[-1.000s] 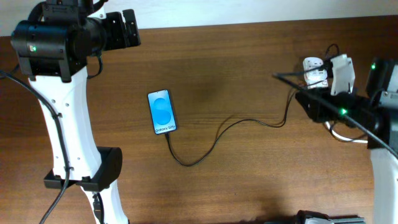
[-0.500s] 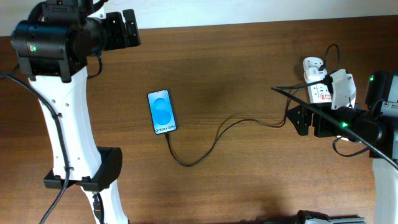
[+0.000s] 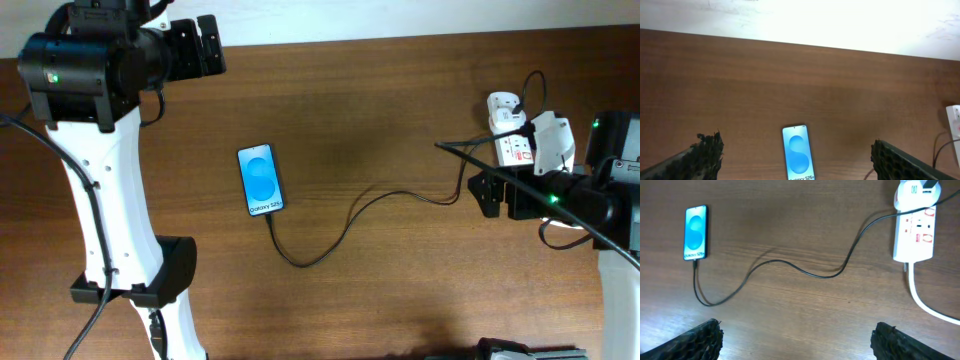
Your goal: Plug charger to phone and switch on socket
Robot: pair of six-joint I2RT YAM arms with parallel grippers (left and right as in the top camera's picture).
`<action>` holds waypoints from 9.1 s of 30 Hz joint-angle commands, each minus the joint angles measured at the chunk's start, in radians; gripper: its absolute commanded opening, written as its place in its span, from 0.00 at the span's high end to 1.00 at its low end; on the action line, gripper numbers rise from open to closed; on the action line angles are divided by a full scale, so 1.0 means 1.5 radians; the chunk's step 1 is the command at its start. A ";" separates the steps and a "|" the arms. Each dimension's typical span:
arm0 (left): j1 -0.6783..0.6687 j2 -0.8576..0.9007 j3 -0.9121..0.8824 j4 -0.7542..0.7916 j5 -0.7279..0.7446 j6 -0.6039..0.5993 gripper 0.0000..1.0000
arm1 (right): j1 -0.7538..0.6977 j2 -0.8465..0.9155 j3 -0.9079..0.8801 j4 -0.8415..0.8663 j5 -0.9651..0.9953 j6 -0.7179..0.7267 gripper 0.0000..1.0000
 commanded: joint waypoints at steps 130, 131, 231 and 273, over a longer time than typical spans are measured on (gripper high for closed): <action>0.004 -0.009 0.006 -0.001 0.005 0.001 0.01 | 0.164 -0.783 -0.957 0.833 0.114 -0.027 0.01; 0.004 -0.009 0.006 -0.001 0.005 0.001 0.01 | 0.164 -0.783 -0.957 0.833 0.114 -0.027 0.01; 0.102 -1.379 -2.008 1.121 0.047 0.456 0.01 | 0.164 -0.783 -0.957 0.833 0.114 -0.027 0.01; 0.102 -1.413 -2.007 1.071 0.037 0.482 0.01 | 0.164 -0.783 -0.957 0.833 0.114 -0.027 0.01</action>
